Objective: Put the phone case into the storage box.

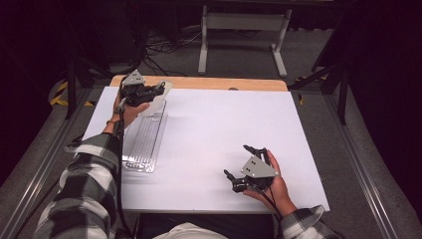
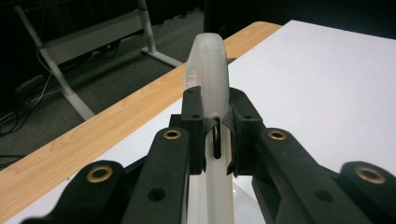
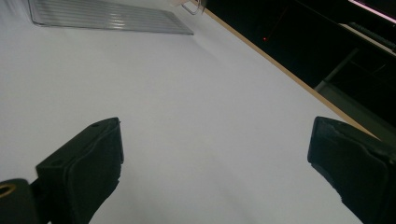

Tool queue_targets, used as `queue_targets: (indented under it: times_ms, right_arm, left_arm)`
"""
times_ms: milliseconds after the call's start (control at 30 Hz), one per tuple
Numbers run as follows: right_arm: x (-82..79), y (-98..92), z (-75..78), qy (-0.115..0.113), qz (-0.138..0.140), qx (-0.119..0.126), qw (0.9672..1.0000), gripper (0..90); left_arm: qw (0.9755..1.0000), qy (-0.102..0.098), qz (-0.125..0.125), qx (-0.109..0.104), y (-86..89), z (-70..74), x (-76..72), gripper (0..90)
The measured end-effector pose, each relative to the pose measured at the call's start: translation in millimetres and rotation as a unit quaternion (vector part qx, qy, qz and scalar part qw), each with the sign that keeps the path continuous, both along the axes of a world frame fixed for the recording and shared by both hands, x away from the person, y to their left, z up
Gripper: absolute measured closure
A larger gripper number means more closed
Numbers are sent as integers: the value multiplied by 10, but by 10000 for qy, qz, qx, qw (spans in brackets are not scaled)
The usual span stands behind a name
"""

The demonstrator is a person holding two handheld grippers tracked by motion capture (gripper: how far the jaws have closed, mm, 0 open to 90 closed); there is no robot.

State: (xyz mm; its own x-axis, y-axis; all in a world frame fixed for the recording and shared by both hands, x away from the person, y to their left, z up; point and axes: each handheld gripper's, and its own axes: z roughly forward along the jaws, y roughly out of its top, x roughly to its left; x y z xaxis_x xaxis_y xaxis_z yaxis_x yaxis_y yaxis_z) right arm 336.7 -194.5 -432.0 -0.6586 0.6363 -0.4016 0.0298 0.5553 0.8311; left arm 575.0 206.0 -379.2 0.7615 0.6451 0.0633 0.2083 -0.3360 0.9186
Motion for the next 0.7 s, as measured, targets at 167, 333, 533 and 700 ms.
queue_targets:
  times_ms: [167,333,533,700]
  right_arm:
    - [-2,25,-16,18,41,-90,9999,48]
    - [-12,41,-18,11,65,-154,9999,50]
    - [-23,47,-10,-25,94,-196,9998,52]
    - [-31,60,-10,-29,130,-286,9995,55]
  left_arm:
    - [9997,39,161,186,88,-35,17,776]
    - [9993,105,302,202,227,-62,25,752]
    - [9981,171,363,461,299,-56,-7,723]
    - [9949,244,346,910,318,-35,-40,696]
